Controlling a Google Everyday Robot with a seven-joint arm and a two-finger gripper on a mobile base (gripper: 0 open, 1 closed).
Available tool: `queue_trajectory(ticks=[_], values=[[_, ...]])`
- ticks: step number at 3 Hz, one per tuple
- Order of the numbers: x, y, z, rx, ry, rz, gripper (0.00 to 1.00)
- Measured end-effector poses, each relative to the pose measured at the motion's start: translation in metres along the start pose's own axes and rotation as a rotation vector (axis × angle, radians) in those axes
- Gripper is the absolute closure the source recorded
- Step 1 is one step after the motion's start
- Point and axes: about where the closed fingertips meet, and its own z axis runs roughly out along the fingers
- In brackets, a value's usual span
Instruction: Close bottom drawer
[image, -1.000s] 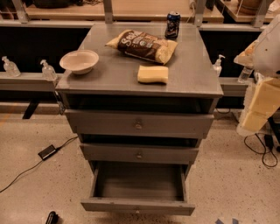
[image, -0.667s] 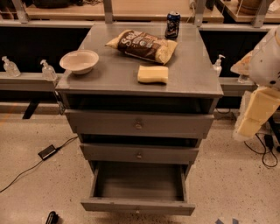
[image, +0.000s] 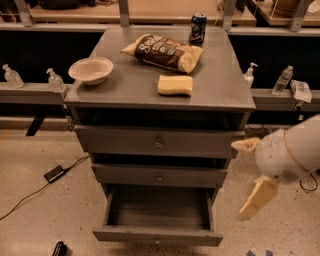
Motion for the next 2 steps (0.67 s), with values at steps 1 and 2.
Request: queue_trajectory(ticks=[1, 2], values=[[0.056, 0.021, 0.077, 0.018, -0.287, 0.153, 0.0], [0.072, 0.014, 0.072, 0.061, -0.309, 0.205, 0.0]])
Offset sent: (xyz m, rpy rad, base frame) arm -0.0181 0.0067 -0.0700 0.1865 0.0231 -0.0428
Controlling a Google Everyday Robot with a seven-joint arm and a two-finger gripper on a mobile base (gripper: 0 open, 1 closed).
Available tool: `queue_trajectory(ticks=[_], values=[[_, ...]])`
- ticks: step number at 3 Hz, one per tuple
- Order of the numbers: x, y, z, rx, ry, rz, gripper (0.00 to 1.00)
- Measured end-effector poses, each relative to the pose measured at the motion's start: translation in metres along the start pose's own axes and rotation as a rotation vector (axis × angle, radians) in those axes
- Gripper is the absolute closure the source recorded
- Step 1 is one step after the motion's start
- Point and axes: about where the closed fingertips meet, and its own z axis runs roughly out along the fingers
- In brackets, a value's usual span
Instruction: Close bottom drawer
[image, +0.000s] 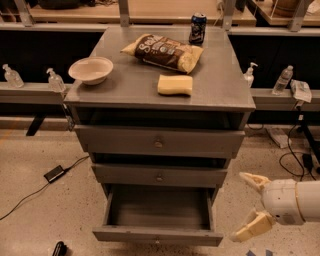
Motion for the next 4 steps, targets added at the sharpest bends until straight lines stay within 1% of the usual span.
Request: queue_trajectory(ticks=[1, 2, 3, 4], values=[[-0.003, 0.002, 0.0, -0.007, 0.009, -0.01, 0.0], [0.007, -0.007, 0.026, 0.007, -0.061, -0.024, 0.0], [0.016, -0.04, 0.091, 0.038, -0.155, -0.106, 0.0], [0.055, -0.064, 0.174, -0.005, -0.178, -0.141, 0.0]])
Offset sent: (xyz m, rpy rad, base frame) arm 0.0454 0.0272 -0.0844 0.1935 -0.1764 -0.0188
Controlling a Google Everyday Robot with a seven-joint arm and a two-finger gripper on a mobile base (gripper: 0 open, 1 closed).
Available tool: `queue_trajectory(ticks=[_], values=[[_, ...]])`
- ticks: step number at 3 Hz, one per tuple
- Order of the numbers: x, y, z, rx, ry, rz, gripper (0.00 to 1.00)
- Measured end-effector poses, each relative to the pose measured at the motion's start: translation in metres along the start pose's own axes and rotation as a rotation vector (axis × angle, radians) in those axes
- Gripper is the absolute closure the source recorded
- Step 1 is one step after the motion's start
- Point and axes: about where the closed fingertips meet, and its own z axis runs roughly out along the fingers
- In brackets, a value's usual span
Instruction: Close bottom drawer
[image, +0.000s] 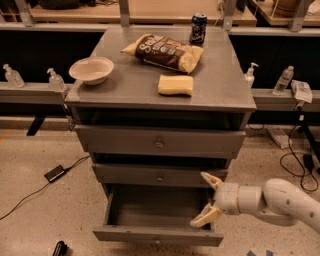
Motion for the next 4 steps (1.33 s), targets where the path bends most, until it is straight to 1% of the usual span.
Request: queue_trajectory(ticks=[1, 2, 3, 4], values=[[0.035, 0.017, 0.042, -0.063, -0.028, 0.059, 0.0], [0.042, 0.018, 0.046, -0.066, -0.015, 0.059, 0.0], [0.13, 0.036, 0.089, -0.111, 0.166, 0.071, 0.03], [0.187, 0.056, 0.105, -0.156, 0.297, 0.105, 0.25]])
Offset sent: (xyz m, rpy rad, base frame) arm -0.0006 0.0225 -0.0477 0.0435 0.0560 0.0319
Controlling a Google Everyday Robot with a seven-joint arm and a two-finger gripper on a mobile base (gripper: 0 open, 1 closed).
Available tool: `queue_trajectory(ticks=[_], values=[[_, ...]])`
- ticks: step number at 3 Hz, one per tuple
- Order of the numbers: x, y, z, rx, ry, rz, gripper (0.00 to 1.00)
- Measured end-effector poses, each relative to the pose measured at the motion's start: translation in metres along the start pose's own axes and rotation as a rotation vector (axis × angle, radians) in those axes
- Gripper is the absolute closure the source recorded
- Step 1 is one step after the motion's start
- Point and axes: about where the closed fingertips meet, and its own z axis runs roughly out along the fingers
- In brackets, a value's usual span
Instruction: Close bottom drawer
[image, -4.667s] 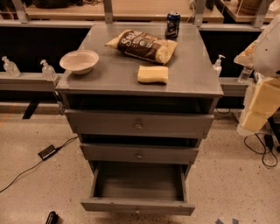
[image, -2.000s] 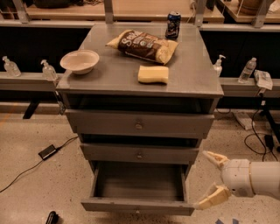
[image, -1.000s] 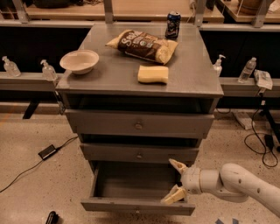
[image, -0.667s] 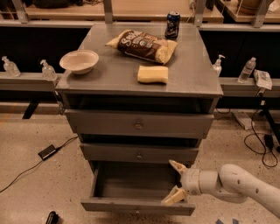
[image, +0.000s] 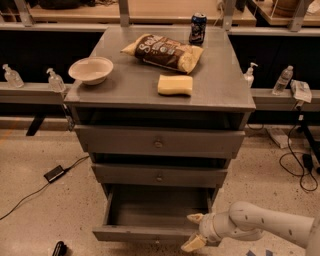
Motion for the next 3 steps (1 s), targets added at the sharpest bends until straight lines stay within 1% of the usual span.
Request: queue_trajectory(ticks=[1, 2, 3], values=[[0.025, 0.005, 0.019, 0.009, 0.057, -0.014, 0.49], [0.034, 0.006, 0.032, 0.025, 0.021, -0.047, 0.72], [0.017, 0.005, 0.037, 0.042, -0.198, -0.059, 0.95]])
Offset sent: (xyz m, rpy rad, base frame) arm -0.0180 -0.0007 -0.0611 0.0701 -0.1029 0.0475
